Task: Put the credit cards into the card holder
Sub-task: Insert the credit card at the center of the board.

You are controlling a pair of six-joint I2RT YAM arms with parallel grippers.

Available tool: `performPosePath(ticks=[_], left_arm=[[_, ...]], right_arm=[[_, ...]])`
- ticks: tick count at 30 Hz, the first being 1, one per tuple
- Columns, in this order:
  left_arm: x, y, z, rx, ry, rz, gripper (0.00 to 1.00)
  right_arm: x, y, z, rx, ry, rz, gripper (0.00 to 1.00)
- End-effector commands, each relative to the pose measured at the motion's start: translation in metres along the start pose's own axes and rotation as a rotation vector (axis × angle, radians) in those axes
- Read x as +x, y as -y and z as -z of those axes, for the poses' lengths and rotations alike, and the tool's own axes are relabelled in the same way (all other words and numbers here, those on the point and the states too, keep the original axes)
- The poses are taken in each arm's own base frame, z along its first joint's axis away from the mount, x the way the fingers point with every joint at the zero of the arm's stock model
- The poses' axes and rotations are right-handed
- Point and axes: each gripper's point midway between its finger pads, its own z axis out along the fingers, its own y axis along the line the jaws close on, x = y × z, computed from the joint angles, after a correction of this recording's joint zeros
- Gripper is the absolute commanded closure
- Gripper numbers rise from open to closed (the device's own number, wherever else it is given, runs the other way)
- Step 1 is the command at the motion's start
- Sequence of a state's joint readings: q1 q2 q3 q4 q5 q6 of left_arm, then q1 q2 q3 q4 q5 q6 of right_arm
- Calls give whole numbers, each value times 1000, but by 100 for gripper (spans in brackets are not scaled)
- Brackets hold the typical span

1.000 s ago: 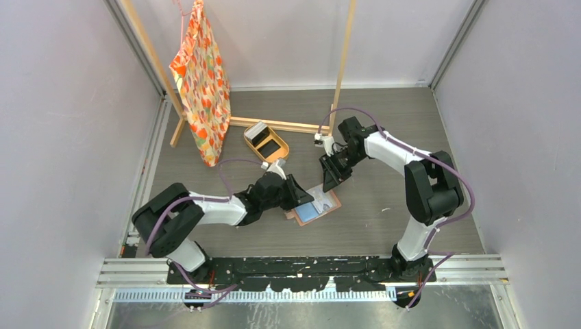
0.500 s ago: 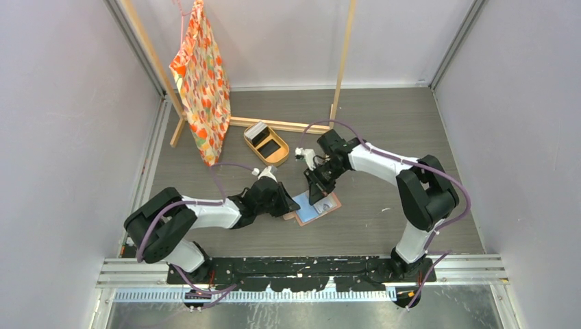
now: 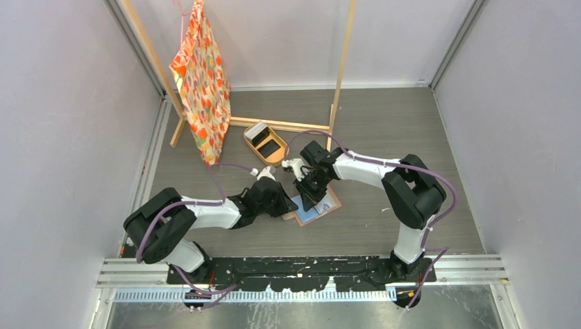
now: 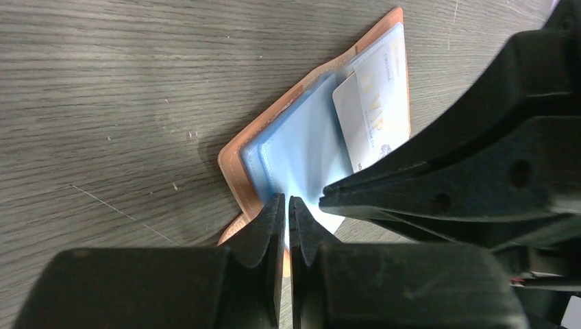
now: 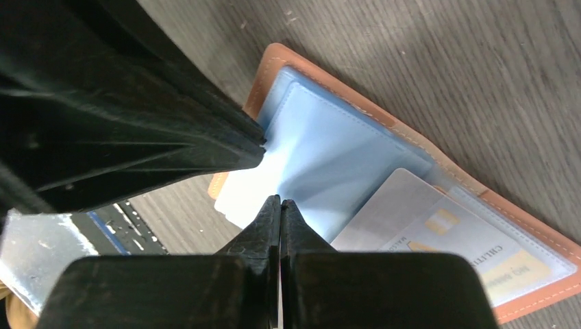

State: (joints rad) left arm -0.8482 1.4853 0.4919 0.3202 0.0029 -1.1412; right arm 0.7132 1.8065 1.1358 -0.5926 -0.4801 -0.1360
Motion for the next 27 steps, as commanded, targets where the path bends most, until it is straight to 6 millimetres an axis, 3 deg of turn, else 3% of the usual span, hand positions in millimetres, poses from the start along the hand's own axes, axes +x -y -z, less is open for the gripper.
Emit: performPosePath(ticks=[1,14,25,27], left_arm=[[-7,0,2,-1,32,-11,93],[-7,-1,0,-4,23,-22,95],[-7,0,0,-3,20,-24,96],[-7,0,0,-2,21,-25,96]], right_arm=[[-3,12,-3,81,-14,23,99],[-1,42,17,267,-54,94,99],[-5,59,32,382,-45,117,99],[-5,55,32,357,-40,117,99]])
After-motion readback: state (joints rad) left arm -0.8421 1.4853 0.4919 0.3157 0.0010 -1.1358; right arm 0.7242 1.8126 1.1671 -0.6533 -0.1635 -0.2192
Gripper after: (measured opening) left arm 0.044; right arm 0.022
